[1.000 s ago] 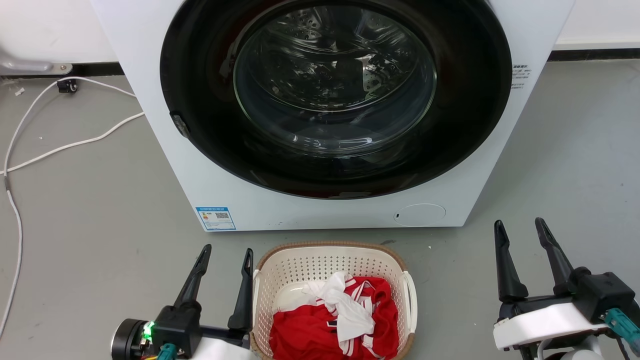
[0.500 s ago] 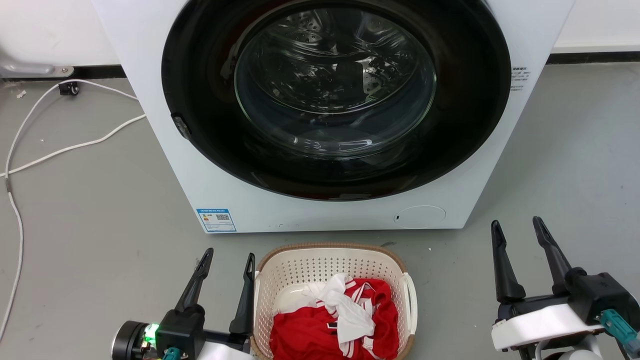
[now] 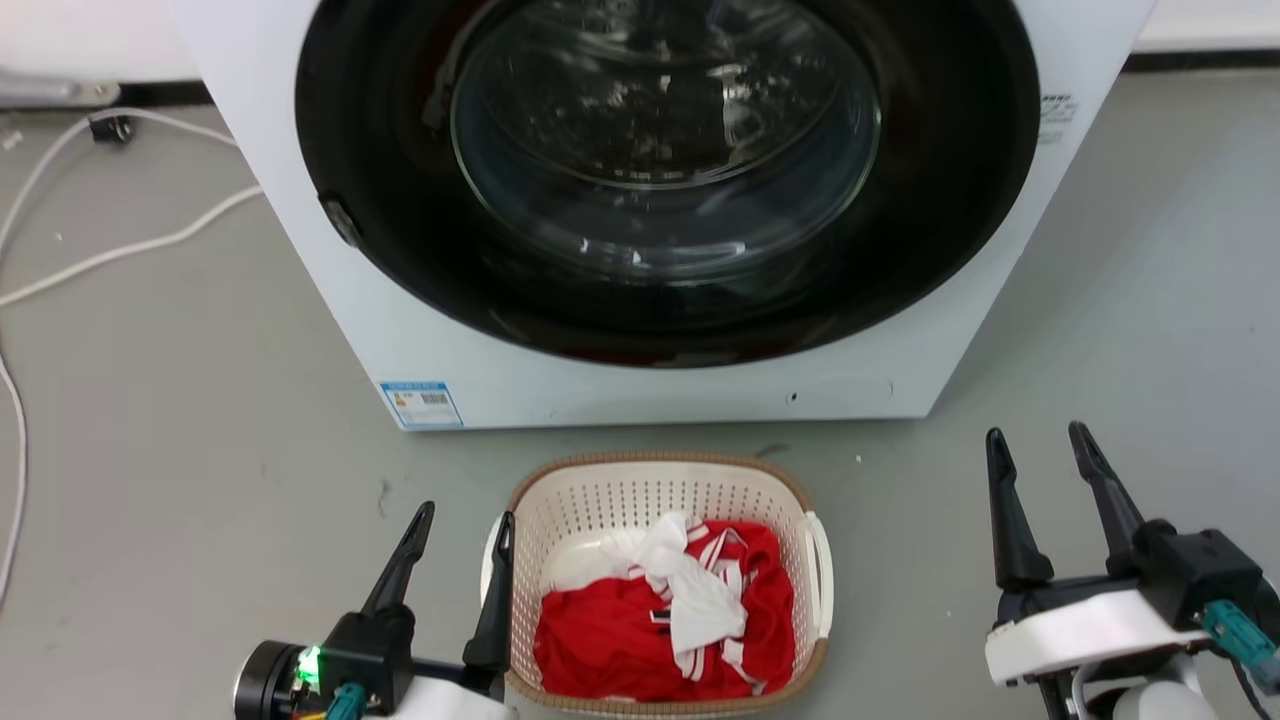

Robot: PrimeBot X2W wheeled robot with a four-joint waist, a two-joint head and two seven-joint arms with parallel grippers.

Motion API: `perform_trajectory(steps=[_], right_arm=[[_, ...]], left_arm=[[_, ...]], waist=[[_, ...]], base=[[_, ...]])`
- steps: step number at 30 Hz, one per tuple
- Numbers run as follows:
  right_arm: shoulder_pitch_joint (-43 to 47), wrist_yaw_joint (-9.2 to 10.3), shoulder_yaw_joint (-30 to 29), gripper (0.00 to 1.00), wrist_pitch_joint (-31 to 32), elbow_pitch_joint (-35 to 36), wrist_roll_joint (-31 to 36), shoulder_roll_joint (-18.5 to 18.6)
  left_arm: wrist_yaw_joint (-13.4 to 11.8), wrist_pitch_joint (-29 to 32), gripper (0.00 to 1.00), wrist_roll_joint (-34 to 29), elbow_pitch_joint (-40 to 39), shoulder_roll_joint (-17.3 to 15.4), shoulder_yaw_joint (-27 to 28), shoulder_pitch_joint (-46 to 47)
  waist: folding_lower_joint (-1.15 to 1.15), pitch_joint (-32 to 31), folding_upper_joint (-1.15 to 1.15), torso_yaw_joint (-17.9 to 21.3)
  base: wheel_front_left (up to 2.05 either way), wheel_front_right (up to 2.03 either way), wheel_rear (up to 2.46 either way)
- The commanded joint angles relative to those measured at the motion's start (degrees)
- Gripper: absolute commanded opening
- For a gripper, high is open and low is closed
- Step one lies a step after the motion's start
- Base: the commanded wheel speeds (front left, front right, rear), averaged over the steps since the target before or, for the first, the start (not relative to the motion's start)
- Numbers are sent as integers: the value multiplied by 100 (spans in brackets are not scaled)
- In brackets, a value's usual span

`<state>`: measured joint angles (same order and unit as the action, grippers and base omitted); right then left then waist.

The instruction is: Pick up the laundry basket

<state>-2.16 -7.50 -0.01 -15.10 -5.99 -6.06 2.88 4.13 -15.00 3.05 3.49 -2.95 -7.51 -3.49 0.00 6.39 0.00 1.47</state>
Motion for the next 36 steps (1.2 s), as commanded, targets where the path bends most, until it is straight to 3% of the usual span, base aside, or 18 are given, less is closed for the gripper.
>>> perform_trajectory(steps=[1, 11, 25, 29, 36], right_arm=[[-131, 2, -11, 100, -11, -33, 51, -1], [-1061, 2, 32, 100, -10, -600, 214, -2], [-2660, 4, 270, 100, -11, -2282, 266, 2], [-3208, 3, 374, 100, 96, -3160, 195, -2], [-4117, 3, 983, 100, 668, -4510, -685, -2]], left_arm=[[32, -28, 100, 25, 50, 6, 12, 135], [181, -23, 100, 119, 698, -29, 335, 1136], [329, -23, 100, 461, 2505, -612, 543, 3104], [333, -23, 100, 755, 3302, -867, 115, 3627], [334, -6, 100, 1522, 4615, -1221, -1060, 4504]], waist=[[0, 255, 0, 17], [0, 1770, 0, 126], [0, 3478, 0, 160], [0, 3759, 0, 123], [0, 4097, 0, -3]], base=[[0, 0, 0], [0, 0, 0], [0, 0, 0], [0, 0, 0], [0, 0, 0]])
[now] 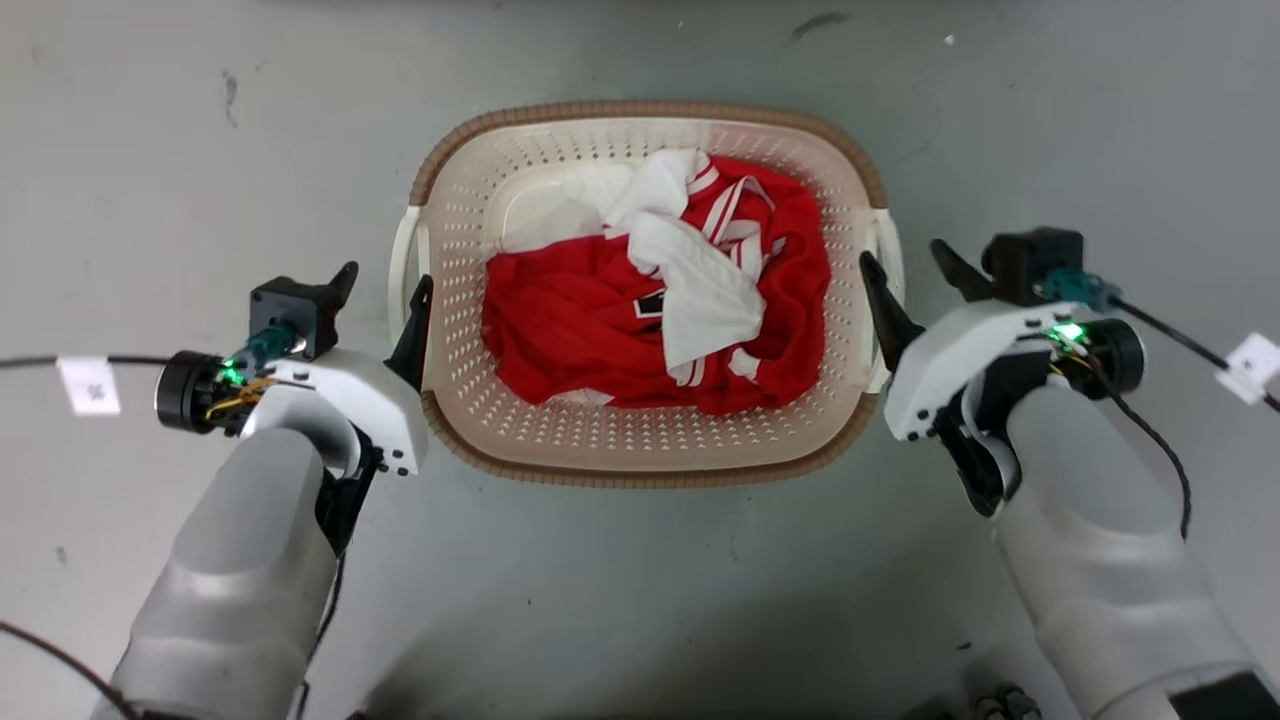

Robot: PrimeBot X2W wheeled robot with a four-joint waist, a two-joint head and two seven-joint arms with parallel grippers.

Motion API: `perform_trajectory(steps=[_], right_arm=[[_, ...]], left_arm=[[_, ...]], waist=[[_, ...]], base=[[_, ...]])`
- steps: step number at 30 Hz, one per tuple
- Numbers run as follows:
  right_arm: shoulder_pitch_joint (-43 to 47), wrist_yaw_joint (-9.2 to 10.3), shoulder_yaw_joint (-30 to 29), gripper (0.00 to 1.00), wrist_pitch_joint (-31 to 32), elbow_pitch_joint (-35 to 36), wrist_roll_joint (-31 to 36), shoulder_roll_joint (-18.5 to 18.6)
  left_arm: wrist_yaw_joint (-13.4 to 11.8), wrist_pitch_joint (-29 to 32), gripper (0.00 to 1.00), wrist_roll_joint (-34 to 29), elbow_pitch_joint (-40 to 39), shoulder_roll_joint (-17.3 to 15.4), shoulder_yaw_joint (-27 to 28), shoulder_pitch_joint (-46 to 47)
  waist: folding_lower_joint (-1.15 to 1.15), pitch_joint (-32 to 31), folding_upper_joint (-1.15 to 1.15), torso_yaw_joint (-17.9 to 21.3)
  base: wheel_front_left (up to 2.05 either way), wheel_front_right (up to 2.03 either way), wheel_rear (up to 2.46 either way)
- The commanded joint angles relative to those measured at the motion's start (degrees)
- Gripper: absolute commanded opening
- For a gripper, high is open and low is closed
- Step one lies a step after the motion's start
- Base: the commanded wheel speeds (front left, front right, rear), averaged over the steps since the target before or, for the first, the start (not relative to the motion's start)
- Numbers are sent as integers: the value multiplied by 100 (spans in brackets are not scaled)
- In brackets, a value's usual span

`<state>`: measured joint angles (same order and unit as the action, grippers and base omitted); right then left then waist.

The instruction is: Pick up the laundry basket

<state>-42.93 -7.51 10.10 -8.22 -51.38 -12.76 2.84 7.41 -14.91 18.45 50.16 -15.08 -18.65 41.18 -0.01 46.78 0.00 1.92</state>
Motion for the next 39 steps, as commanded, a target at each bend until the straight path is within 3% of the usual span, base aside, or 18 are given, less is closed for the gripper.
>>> perform_trajectory(steps=[1, 6, 17, 33, 34, 35, 36, 37, 39], right_arm=[[-151, 4, 60, 100, 54, -120, -101, 8], [-652, 4, 491, 100, 478, -735, -339, 6], [-1517, 4, 967, 100, 1207, -1581, -449, 6], [-1831, 4, 1213, 100, 1337, -1950, -546, 5], [-1836, 4, 1223, 100, 1333, -1958, -561, 4], [-1834, 5, 1235, 100, 1330, -1968, -574, 3], [-1823, 4, 1268, 46, 1352, -1968, -580, 2], [-1811, 4, 1316, 0, 1380, -1957, -585, 0], [-1792, 4, 1381, 0, 1430, -1946, -627, -7]], left_arm=[[5, 13, 100, 117, 89, -18, -134, 164], [6, 267, 100, 823, 480, -108, -955, 589], [-1, 1200, 100, 2224, 343, -572, -2622, 1125], [1, 1343, 100, 3412, 345, -831, -3991, 1682], [1, 1361, 41, 3476, 350, -825, -4067, 1690], [1, 1350, 0, 3524, 332, -829, -4143, 1708], [1, 1356, 0, 3590, 290, -836, -4226, 1714], [-3, 1354, 0, 3647, 267, -859, -4301, 1733], [-1, 1337, 0, 3755, 266, -921, -4436, 1775]], waist=[[1, 90, 0, -68], [1, 230, 0, -139], [1, 523, 0, -163], [1, 737, 0, -229], [1, 738, 0, -230], [1, 740, 0, -231], [1, 742, 0, -235], [1, 745, 0, -240], [1, 746, 0, -242]], base=[[0, 0, 0], [0, 0, 0], [0, 0, 0], [0, 0, 0], [0, 0, 0], [0, 0, 0], [0, 0, 0], [0, 0, 0], [0, 0, 0]])
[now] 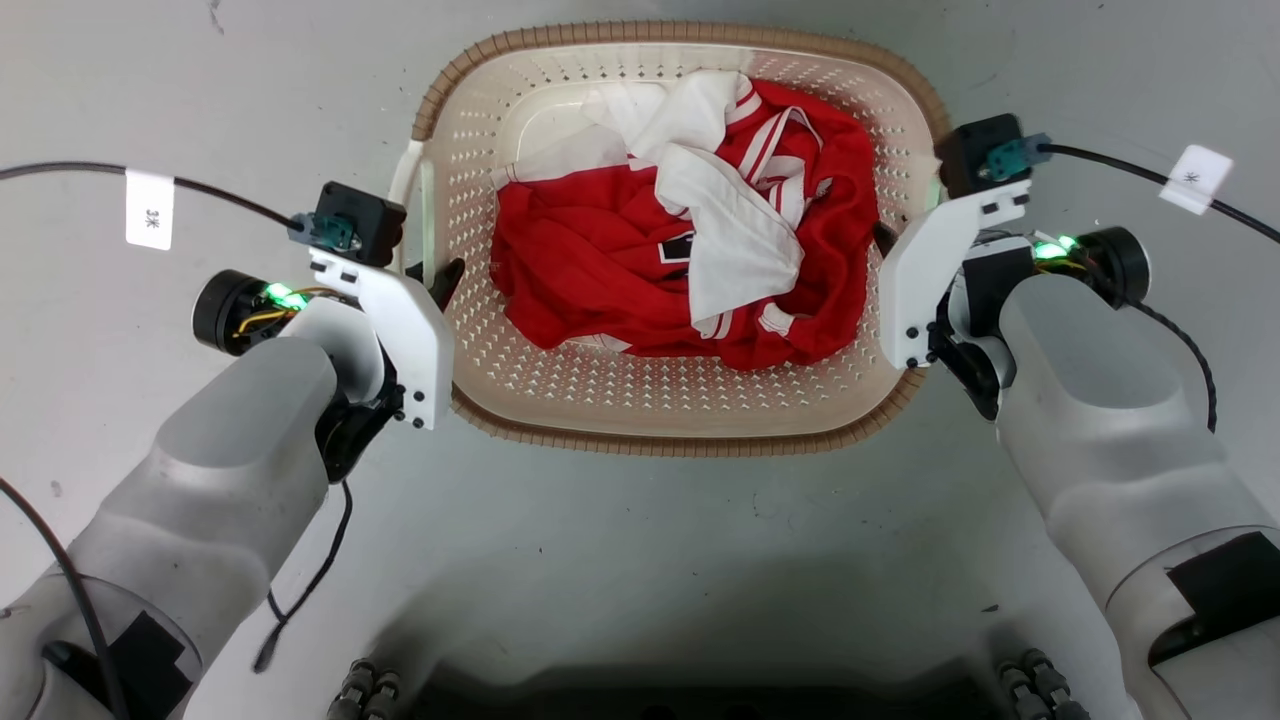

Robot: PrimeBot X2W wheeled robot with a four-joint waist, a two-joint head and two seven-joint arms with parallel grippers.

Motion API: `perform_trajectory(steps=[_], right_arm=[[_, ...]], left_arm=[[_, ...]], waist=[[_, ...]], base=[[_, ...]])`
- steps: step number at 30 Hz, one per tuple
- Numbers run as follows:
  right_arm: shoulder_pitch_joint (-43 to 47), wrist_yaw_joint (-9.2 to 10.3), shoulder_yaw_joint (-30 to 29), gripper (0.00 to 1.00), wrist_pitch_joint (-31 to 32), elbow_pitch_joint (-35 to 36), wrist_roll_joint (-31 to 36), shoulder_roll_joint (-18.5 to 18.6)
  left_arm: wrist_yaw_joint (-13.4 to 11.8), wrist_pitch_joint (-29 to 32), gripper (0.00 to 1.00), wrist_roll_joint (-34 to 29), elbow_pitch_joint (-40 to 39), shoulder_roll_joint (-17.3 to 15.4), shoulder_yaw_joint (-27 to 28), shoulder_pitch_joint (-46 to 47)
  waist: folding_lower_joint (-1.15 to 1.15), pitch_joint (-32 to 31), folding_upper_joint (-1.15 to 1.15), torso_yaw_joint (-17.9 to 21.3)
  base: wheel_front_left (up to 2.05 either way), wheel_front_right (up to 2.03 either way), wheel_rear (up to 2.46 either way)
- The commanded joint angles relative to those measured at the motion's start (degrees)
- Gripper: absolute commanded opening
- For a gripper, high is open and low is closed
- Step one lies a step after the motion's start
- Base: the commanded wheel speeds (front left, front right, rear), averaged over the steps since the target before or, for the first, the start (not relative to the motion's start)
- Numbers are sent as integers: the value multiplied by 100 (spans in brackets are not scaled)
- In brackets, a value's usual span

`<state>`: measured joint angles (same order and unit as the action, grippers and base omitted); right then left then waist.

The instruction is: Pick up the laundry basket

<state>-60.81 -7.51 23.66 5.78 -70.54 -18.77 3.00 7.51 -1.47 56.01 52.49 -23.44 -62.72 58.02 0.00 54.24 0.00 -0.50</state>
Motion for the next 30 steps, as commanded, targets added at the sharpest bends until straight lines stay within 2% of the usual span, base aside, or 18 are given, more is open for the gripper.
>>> perform_trajectory(steps=[1, 9, 14, 24, 30], right_arm=[[-13, -4, 64, 0, 35, -31, -17, -23], [-71, -4, 123, 0, 50, -90, -58, -5], [-18, -4, 174, 0, 236, -151, -104, 14], [161, -4, 253, 0, 1132, -295, -107, 21], [446, -4, 96, 0, 1951, -341, -172, 27]], left_arm=[[-11, -27, 0, 54, 36, -104, -87, 95], [-10, -89, 0, 472, 61, -176, -486, 193], [-9, 78, 0, 756, -22, -224, -721, 132], [-3, 822, 0, 1370, -398, -395, -968, -156], [-3, 1368, 0, 1628, -635, -525, -1036, -449]], waist=[[0, 0, 0, 2], [0, -58, 0, 9], [0, -331, 0, 27], [0, -1378, 0, 22], [0, -2294, 0, -3]], base=[[0, 0, 0], [0, 0, 0], [0, 0, 0], [0, 0, 0], [0, 0, 0]])
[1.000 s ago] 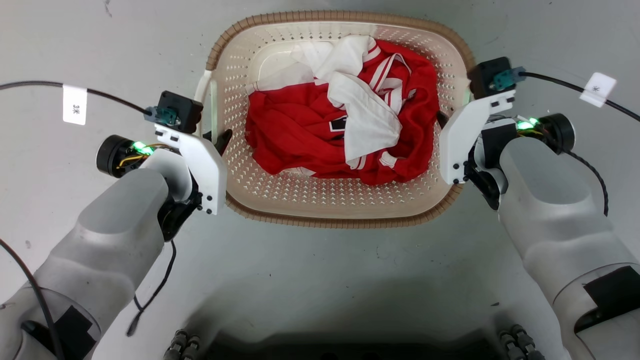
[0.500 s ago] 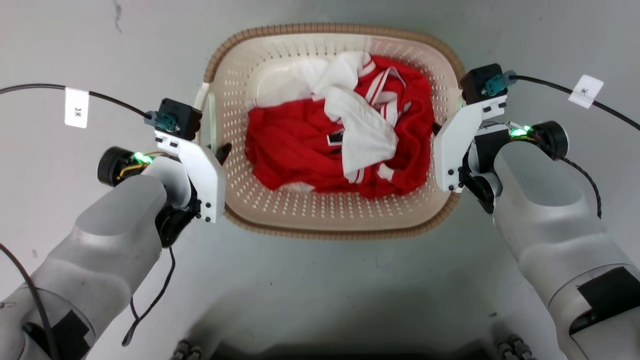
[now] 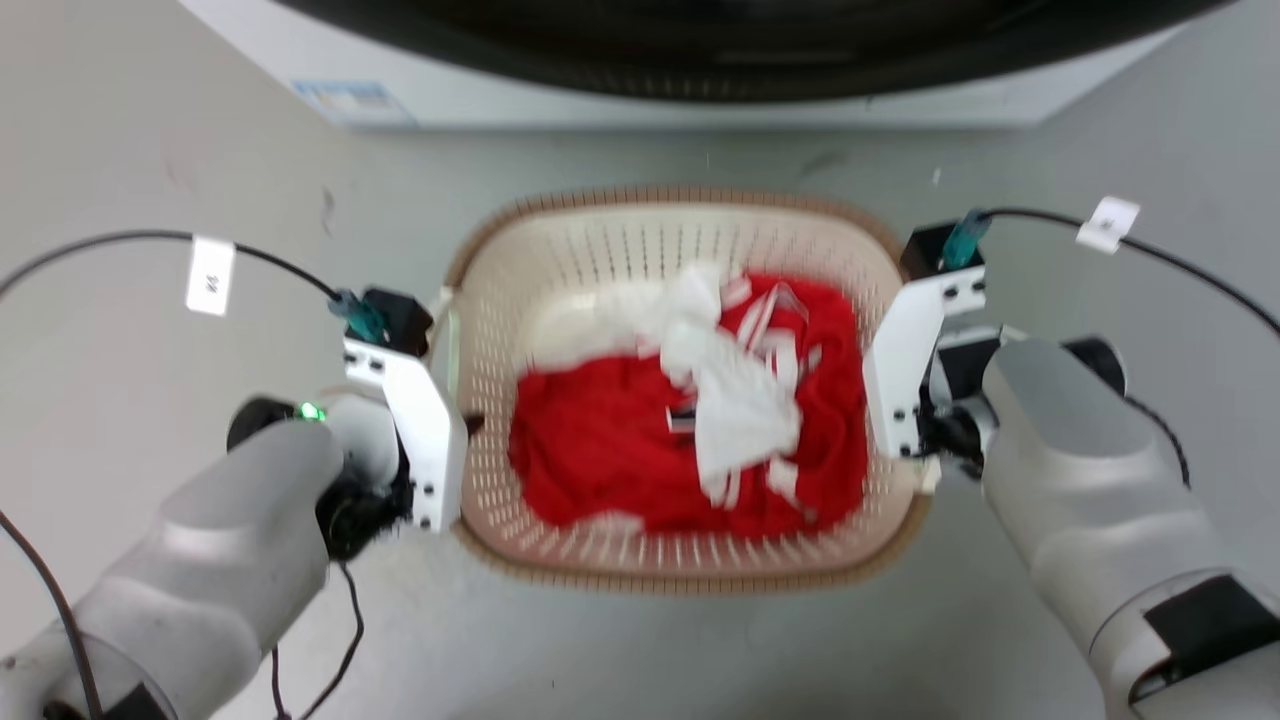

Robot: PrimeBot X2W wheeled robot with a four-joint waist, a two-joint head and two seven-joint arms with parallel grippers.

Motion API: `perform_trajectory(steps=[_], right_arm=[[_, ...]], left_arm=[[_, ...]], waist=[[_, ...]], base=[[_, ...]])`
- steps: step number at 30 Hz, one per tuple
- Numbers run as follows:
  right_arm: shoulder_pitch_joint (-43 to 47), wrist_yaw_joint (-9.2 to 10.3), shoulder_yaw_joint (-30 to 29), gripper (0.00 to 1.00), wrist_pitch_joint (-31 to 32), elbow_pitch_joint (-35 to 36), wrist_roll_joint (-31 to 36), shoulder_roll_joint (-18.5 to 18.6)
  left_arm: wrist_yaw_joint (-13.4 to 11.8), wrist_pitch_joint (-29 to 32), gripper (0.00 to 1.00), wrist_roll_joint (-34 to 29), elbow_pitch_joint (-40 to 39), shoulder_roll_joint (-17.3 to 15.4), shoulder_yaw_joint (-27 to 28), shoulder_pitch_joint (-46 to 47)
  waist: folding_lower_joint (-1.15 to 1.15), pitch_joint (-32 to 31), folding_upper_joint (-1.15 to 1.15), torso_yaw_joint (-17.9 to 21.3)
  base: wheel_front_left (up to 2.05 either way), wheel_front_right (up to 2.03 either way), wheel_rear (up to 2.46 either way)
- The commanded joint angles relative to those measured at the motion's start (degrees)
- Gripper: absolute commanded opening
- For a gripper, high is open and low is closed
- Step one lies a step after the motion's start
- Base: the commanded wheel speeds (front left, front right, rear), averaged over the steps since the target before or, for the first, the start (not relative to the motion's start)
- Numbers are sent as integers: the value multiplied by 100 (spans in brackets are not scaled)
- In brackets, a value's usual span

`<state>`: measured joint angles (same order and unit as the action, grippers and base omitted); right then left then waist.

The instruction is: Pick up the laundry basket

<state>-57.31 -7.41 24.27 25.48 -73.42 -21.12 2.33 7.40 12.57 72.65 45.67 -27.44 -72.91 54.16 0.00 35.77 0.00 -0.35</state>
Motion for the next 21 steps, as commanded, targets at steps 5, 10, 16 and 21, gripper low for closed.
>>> perform_trajectory(steps=[5, 10, 16, 21], right_arm=[[295, -14, 55, 0, 552, -56, -48, 120], [559, -7, 218, 0, 1083, -50, -163, 137], [832, -8, 449, 0, 1588, 150, -457, 138], [1029, -15, 583, 0, 1917, 199, -677, 134]], left_arm=[[8, 498, 0, 165, -30, -237, -30, -286], [8, 967, 0, 490, -37, -304, -40, -597], [2, 1569, 0, 605, -221, -379, -53, -942], [2, 1928, 0, 665, -365, -408, -53, -1054]], waist=[[0, -1162, 0, -11], [0, -1876, 0, 36], [0, -2524, 0, 85], [0, -2984, 0, 95]], base=[[0, 0, 0], [0, 0, 0], [0, 0, 0], [0, 0, 0]])
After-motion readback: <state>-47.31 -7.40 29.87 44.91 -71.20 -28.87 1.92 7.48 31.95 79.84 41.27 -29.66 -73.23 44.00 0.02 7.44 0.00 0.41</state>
